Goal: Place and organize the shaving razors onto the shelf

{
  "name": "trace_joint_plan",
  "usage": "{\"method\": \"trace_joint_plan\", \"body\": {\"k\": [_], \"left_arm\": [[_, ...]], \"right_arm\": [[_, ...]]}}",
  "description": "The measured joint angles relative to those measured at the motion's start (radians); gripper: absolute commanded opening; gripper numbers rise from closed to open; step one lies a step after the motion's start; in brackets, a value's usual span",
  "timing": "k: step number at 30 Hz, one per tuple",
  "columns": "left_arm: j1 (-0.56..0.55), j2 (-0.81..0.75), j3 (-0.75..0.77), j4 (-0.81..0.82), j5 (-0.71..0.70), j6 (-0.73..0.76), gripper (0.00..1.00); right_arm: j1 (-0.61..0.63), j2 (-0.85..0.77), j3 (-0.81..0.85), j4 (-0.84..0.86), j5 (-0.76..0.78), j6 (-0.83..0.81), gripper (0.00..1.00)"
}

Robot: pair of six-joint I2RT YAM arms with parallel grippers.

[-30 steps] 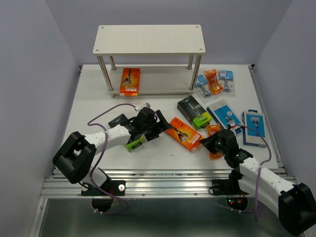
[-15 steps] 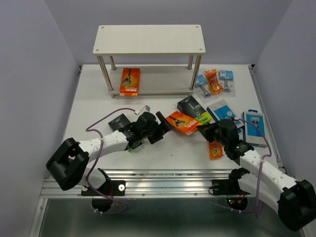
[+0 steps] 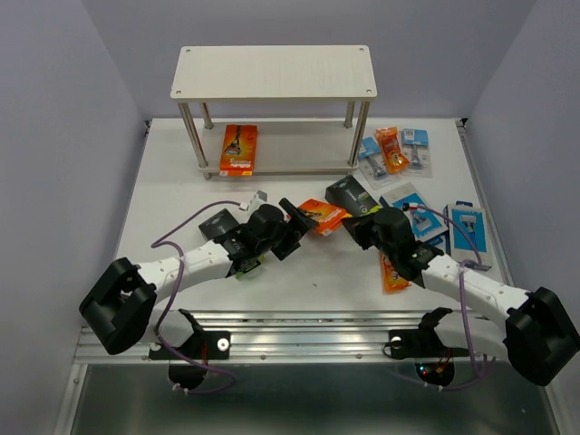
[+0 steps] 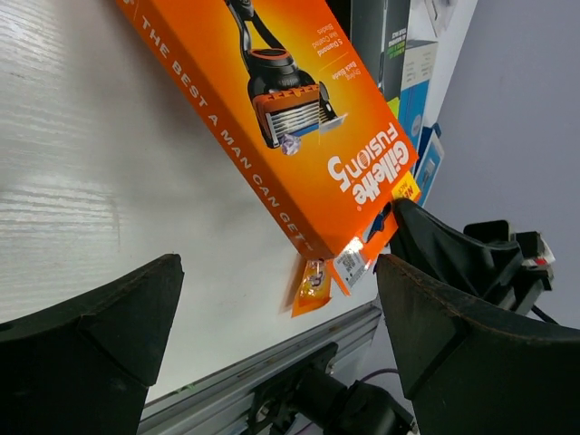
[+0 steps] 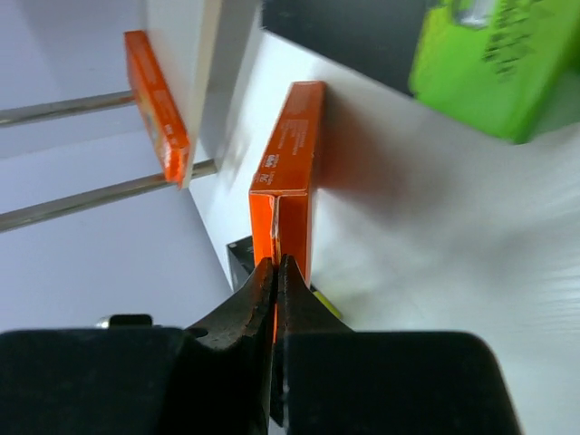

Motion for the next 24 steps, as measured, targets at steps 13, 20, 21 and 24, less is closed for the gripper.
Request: {"method": "trace_joint_plan", "body": {"k": [13,20,21,24], "left_arm": [[0.000,-0.105,-0.063,-0.003,-0.073,-0.116,0.99],[-0.004,-0.112,-0.083,-0.004,-0.085,-0.176,0.99],[-0.008,-0.112,-0.083,-0.004,-0.085,-0.185,0.98],[-0.026,-0.110,-0.086,-0.002,-0.088,-0.207,0.97]], "right_arm": [[0.154,0.142,0.127,0.006,0.073,0.015,0.01],[0.197,0.151,0.140,0.006,0.076,0.020,0.01],[0.201,0.151,0.142,0.006,0.076,0.020,0.01],[0.217,0.153,0.153,0.005,0.076,0.019,0.01]]}}
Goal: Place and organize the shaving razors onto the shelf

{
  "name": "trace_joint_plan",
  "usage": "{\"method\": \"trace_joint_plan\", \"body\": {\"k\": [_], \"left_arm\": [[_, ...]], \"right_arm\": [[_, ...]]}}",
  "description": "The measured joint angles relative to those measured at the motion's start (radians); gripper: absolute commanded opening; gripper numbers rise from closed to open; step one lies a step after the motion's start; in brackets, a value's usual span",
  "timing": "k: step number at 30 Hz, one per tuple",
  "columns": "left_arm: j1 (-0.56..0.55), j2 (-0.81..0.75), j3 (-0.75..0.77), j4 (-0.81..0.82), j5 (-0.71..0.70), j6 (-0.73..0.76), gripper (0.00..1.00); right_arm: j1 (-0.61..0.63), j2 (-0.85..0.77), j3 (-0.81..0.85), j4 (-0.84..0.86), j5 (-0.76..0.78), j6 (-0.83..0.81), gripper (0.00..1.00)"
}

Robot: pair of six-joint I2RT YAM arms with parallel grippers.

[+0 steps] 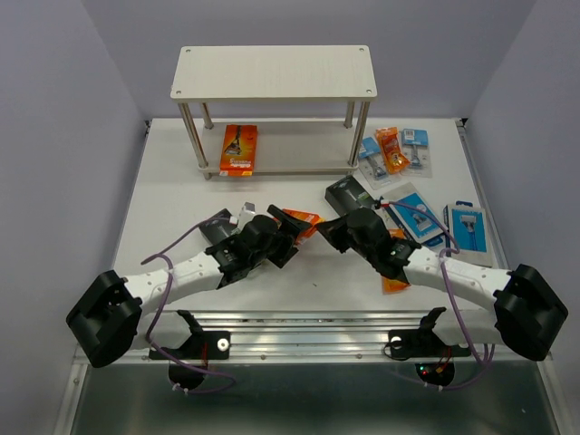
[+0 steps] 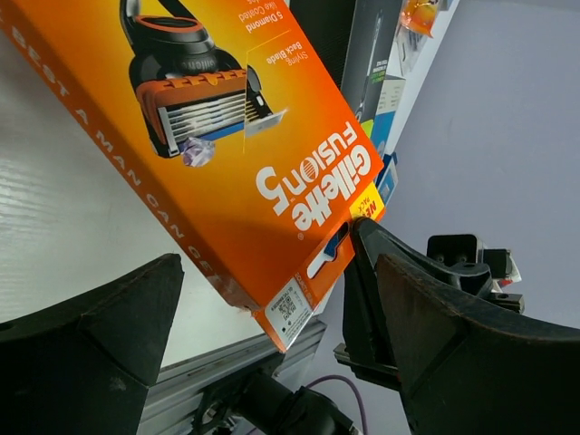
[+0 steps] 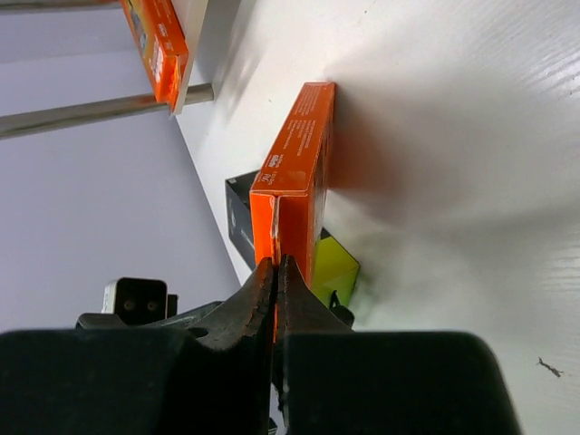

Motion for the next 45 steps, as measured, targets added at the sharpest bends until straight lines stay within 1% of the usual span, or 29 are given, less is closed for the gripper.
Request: {"method": "trace_joint_plan", "body": {"k": [5,8,9,12,15,18,19,20,22,24,25,29,30,32,33,34,35,36,37,38,40,41,42,43,44,45], "left_arm": [[-0.015,0.000,-0.019,0.010,-0.024,-0.040,0.93],[-0.019,0.000,-0.023,0.010,-0.042,-0.055,0.88],[-0.020,0.000,-0.026,0.010,-0.048,-0.062,0.85],[-0.021,0.000,-0.035,0.009,-0.058,-0.079,0.84],[-0.024,0.000,-0.048,0.006,-0.067,-0.097,0.79],[-0.026,0.000,-0.053,0.007,-0.074,-0.107,0.77],[-0.026,0.000,-0.054,0.006,-0.076,-0.109,0.74],[-0.026,0.000,-0.054,0.005,-0.077,-0.111,0.73],[-0.026,0.000,-0.054,0.000,-0.082,-0.112,0.65],[-0.026,0.000,-0.055,-0.011,-0.089,-0.113,0.61],[-0.026,0.000,-0.055,-0.014,-0.091,-0.112,0.52],[-0.026,0.004,-0.054,-0.014,-0.100,-0.111,0.37],[-0.026,0.007,-0.054,-0.011,-0.100,-0.111,0.30],[-0.026,0.016,-0.051,-0.006,-0.099,-0.109,0.21],[-0.027,0.022,-0.050,-0.006,-0.099,-0.108,0.20],[-0.027,0.026,-0.048,-0.006,-0.099,-0.107,0.17],[-0.027,0.028,-0.046,-0.006,-0.099,-0.104,0.10],[-0.027,0.032,-0.043,-0.006,-0.100,-0.102,0.00],[-0.028,0.035,-0.039,-0.006,-0.101,-0.097,0.00],[-0.028,0.036,-0.037,-0.007,-0.105,-0.092,0.00],[-0.027,0.046,-0.026,-0.007,-0.115,-0.078,0.00],[-0.026,0.053,-0.018,-0.006,-0.121,-0.071,0.00],[-0.026,0.055,-0.012,-0.006,-0.125,-0.064,0.00],[-0.026,0.058,-0.001,-0.005,-0.130,-0.043,0.00],[-0.026,0.058,0.005,-0.004,-0.134,-0.030,0.00],[-0.026,0.058,0.011,-0.002,-0.138,-0.013,0.00]], "right_arm": [[0.022,0.002,0.001,-0.003,-0.011,0.000,0.01],[0.030,0.002,0.001,-0.017,-0.014,0.000,0.01],[0.031,0.002,0.001,-0.021,-0.014,0.000,0.01],[0.041,-0.003,0.001,-0.036,-0.013,0.000,0.01],[0.058,-0.017,-0.002,-0.051,-0.014,-0.001,0.01],[0.069,-0.021,-0.003,-0.054,-0.021,-0.002,0.01],[0.072,-0.021,-0.003,-0.056,-0.023,-0.004,0.01],[0.073,-0.021,-0.003,-0.058,-0.025,-0.005,0.01],[0.073,-0.021,-0.003,-0.070,-0.029,-0.013,0.01],[0.074,-0.023,-0.003,-0.089,-0.029,-0.022,0.01],[0.074,-0.024,-0.003,-0.100,-0.029,-0.025,0.01],[0.074,-0.026,-0.004,-0.143,-0.029,-0.038,0.01],[0.074,-0.026,-0.004,-0.157,-0.029,-0.041,0.01],[0.074,-0.026,-0.004,-0.175,-0.029,-0.042,0.01],[0.074,-0.026,-0.004,-0.179,-0.029,-0.045,0.01],[0.074,-0.026,-0.004,-0.181,-0.029,-0.048,0.05],[0.074,-0.026,-0.004,-0.183,-0.029,-0.050,0.12],[0.074,-0.026,-0.004,-0.184,-0.029,-0.053,0.16],[0.074,-0.026,-0.004,-0.184,-0.029,-0.056,0.20],[0.074,-0.026,-0.004,-0.184,-0.032,-0.065,0.31],[0.074,-0.026,-0.004,-0.184,-0.046,-0.082,0.47],[0.077,-0.027,-0.004,-0.184,-0.058,-0.101,0.53],[0.079,-0.029,-0.004,-0.184,-0.064,-0.118,0.64],[0.088,-0.034,-0.003,-0.183,-0.078,-0.139,0.69],[0.095,-0.039,-0.002,-0.183,-0.082,-0.161,0.78],[0.099,-0.044,-0.002,-0.183,-0.085,-0.176,0.84]]}}
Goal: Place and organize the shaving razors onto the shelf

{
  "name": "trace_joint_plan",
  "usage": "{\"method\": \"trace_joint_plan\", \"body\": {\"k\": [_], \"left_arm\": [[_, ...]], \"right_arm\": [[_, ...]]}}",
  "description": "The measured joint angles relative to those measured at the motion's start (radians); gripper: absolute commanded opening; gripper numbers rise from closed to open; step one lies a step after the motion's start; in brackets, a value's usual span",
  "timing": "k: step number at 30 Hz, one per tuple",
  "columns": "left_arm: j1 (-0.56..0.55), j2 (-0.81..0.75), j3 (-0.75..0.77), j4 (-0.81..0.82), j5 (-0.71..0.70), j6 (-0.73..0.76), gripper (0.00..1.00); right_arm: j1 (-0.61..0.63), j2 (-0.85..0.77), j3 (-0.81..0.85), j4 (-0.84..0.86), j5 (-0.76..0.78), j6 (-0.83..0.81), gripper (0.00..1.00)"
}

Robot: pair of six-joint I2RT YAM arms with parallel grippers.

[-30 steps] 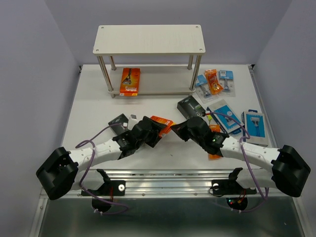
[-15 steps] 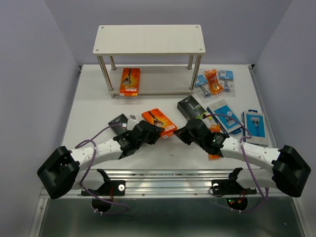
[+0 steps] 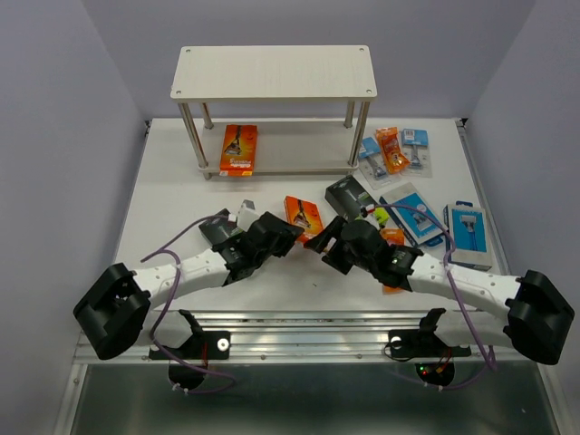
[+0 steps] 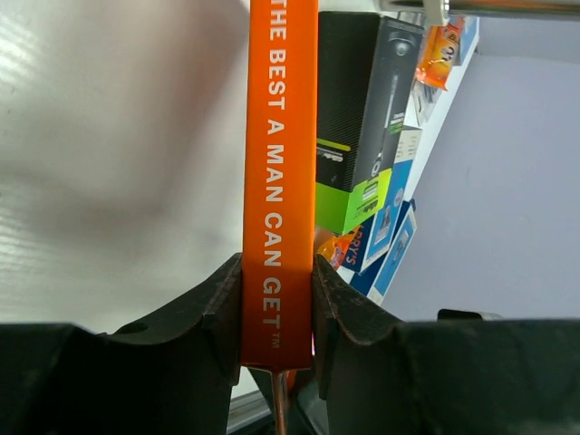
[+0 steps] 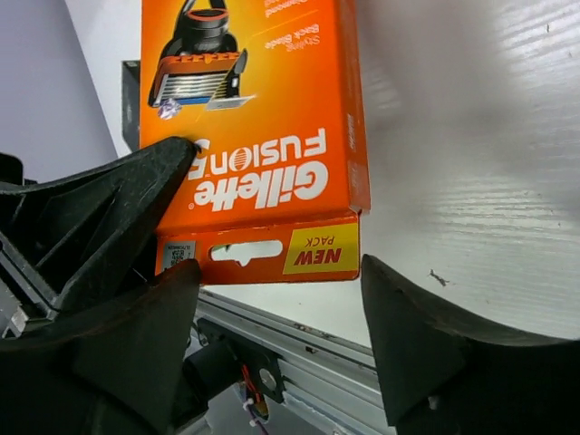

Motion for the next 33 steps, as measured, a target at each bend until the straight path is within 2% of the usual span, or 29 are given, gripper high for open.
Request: {"method": "trace_joint_plan", "body": {"k": [1,8,15,20,26,33], "left_arm": [[0.000,0.000,0.009,0.002,-0.005,0.039,0.00],[0.049,-0.024,0.035,0.014,0.011,0.196,0.00],[0.207,-0.082,-0.051,0.126,0.126,0.315,0.00],[0.262,-0.115,-0.057,0.169,0.165,0.404,0.00],[0.372,-0.183,-0.065,0.239,0.217,0.463,0.00],[0.548,-0.153,-0.085,0.379,0.399,0.536,0.00]], "right_arm": [[0.001,-0.008,0.001,0.000,-0.002,-0.023,0.89],[0.004,-0.089,0.002,0.000,0.011,-0.119,1.00],[0.006,-0.202,0.002,0.000,0.047,-0.258,1.00],[0.006,-0.253,0.002,-0.002,0.091,-0.306,1.00],[-0.001,-0.253,0.002,-0.003,0.132,-0.346,1.00],[-0.029,-0.182,0.049,-0.017,0.143,-0.401,1.00]]}}
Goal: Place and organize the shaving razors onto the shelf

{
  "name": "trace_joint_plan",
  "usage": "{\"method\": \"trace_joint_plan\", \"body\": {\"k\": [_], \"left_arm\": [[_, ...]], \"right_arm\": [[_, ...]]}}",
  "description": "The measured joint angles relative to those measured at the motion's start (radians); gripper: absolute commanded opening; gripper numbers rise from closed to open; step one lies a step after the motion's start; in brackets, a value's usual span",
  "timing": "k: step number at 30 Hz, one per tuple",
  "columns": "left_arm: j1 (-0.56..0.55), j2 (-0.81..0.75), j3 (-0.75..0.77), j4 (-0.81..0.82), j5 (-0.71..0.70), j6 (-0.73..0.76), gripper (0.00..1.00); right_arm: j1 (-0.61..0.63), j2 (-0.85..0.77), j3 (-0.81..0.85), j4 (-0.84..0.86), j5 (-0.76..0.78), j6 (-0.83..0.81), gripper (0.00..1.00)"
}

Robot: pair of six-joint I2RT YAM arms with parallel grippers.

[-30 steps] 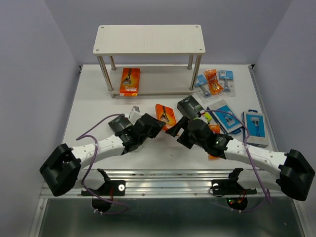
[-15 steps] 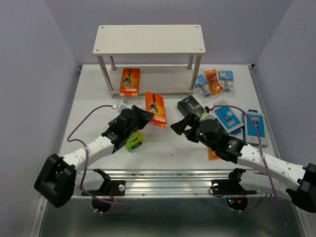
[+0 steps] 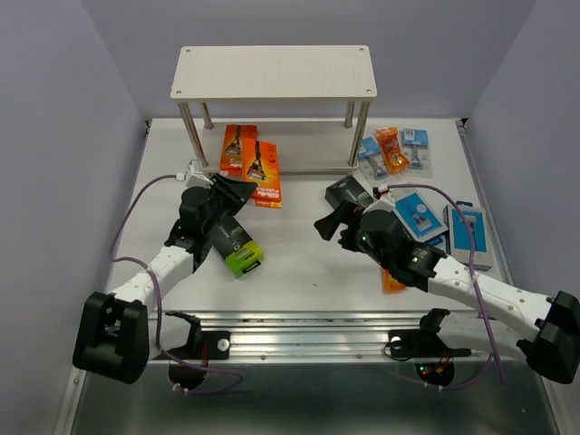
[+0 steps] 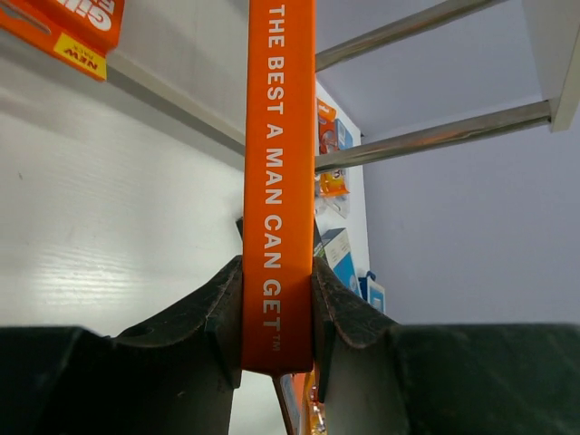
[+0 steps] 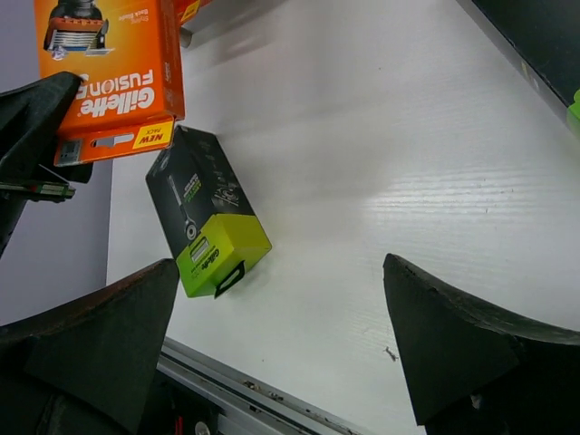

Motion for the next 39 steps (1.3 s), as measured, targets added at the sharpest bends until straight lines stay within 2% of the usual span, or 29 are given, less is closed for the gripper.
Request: {"method": "trace_joint_plan", "body": {"k": [6,14,23,39], "left_arm": [[0.110,0.097,0.014,0.078,0.139,0.071,0.00],[0.169,0.193,0.102,0.135,0.218,0.169,0.00],[0.196,0.293,0.206,0.141,0.223,0.257,0.00],[0.205,0.444,0.329,0.142,0.207,0.321,0.00]], "right_arm": [[-0.025,0.049,0.047,-0.001,-0.008,-0.032,1.00],[-0.052,0.093,0.055,-0.004,-0.034,-0.042,1.00],[-0.085,0.093,0.055,-0.003,-0.035,-0.052,1.00],[-0.154,0.093,0.055,-0.004,-0.055,-0.065,1.00]]}}
